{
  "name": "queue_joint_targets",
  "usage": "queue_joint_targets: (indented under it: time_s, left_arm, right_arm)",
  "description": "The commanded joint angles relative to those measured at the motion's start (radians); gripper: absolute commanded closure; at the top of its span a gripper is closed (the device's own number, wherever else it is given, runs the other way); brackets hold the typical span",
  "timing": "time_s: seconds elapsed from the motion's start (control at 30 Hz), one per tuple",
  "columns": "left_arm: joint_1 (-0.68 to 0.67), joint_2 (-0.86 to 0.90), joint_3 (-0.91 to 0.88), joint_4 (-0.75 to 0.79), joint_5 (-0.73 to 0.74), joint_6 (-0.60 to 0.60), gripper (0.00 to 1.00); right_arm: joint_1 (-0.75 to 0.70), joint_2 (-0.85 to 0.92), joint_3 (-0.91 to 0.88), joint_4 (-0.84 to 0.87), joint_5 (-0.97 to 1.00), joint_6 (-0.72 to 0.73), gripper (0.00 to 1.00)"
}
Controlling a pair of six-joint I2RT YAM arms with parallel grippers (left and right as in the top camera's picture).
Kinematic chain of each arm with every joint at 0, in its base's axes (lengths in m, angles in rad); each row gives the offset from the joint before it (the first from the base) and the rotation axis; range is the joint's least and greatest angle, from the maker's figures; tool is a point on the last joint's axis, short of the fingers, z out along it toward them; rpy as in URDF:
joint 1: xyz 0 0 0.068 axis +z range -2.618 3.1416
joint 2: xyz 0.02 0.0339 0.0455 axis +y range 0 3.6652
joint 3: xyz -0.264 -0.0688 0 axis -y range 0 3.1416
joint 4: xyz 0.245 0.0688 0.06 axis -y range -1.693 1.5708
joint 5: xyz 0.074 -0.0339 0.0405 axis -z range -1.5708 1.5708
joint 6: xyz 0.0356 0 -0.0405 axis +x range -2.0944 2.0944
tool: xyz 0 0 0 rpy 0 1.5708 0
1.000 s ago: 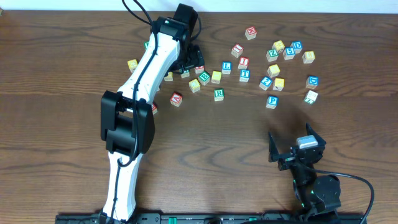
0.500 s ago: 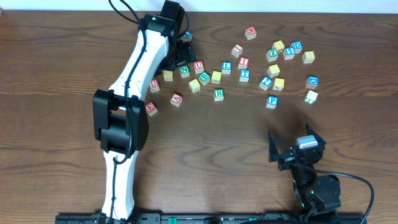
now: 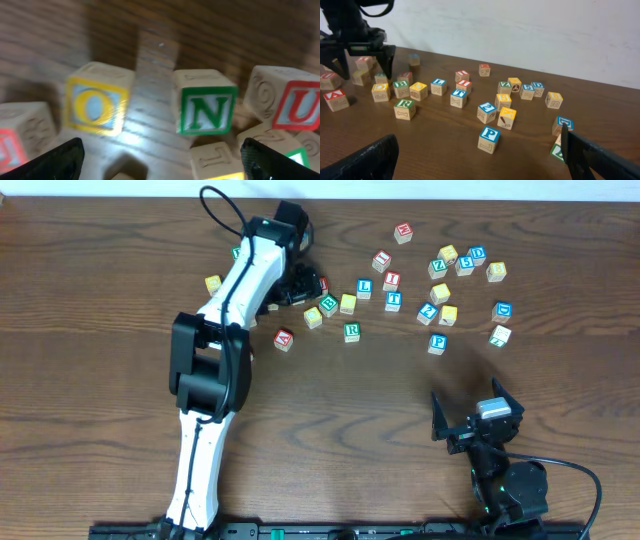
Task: Spell out NEURIPS
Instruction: 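Lower the open left gripper around the green N block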
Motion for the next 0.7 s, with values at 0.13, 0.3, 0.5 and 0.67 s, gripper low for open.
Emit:
queue_joint_targets:
  time_s: [0.13,0.3,0.5,0.67]
  left_arm:
    - [-0.011,-0.007,0.016,0.016,0.003,0.025,0.05]
    - [-0.011,-0.007,0.016,0.016,0.003,0.033,0.36]
    - [-0.011,-0.007,0.016,0.018,0.003,0.04,0.37]
    - [-0.011,-0.007,0.016,0.028,0.003,0.04,0.49]
  right_arm:
    - [-0.005,-0.005,-0.001,-0.004,-0.005,0.002,0.01]
    - [-0.005,-0.005,-0.001,-0.004,-0.005,0.002,0.01]
    - [-0.005,-0.005,-0.001,-0.004,-0.005,0.002,0.01]
    - [-0.005,-0.005,-0.001,-0.005,-0.005,0.002,0.01]
